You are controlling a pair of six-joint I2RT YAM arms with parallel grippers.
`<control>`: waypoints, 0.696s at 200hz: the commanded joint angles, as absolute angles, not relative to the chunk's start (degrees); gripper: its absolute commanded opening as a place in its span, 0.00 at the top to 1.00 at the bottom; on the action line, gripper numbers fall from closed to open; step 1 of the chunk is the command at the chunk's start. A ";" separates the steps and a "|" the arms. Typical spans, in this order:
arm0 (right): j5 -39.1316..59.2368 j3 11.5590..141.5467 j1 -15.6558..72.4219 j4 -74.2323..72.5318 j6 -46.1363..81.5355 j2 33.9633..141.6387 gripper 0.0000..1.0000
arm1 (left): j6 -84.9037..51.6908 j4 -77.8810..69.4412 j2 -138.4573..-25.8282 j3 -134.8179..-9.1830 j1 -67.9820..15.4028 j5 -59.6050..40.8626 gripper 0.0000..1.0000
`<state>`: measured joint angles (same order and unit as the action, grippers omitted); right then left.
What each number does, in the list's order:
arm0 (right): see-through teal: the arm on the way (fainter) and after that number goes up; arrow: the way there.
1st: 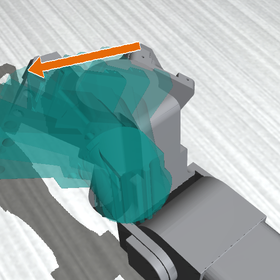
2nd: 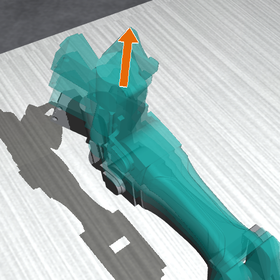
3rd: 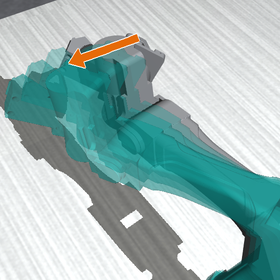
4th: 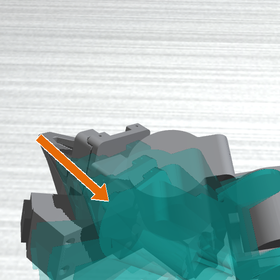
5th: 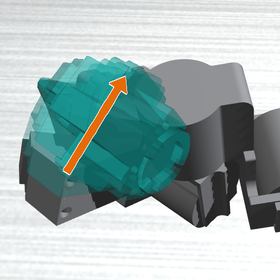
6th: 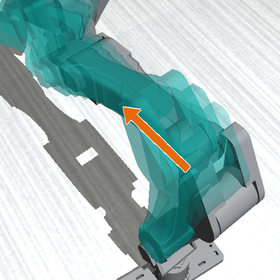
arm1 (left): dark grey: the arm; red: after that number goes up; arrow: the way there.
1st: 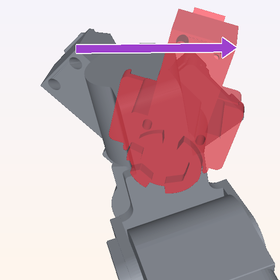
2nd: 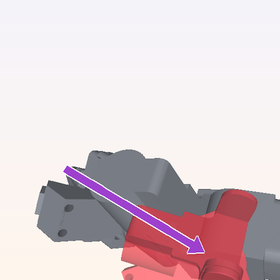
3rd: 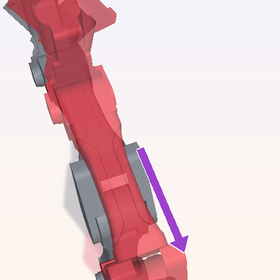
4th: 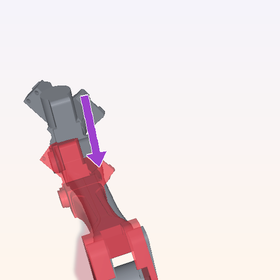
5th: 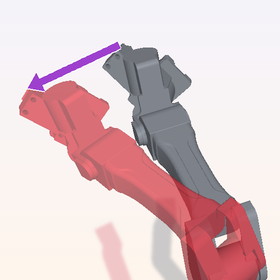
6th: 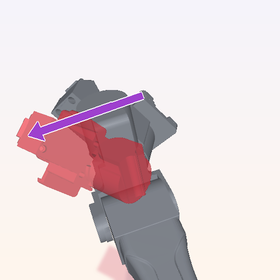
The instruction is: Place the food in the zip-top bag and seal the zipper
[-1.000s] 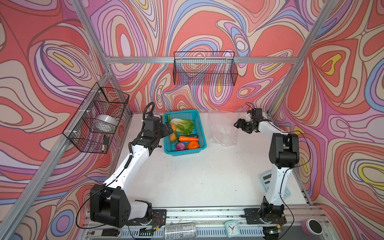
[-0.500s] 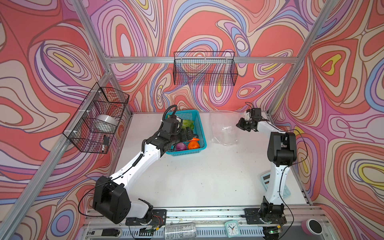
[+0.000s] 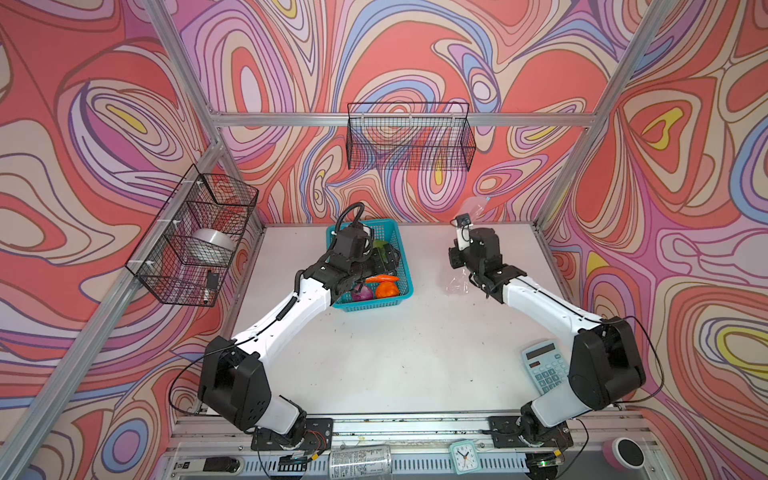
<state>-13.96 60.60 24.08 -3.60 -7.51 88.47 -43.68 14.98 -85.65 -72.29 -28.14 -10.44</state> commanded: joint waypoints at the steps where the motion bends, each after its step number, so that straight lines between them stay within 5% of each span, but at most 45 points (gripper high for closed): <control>1: -20.44 54.27 28.89 -11.79 -12.39 84.91 1.00 | -46.40 14.77 -85.62 -72.88 -28.04 -9.60 0.00; 59: -21.26 48.70 44.53 -7.79 -9.94 77.34 1.00 | -47.28 18.55 -85.65 -72.36 -27.60 -4.73 0.00; 139: -20.32 40.41 50.45 -9.16 -4.40 70.83 1.00 | -63.17 7.59 -91.19 -73.69 -22.87 -12.37 0.00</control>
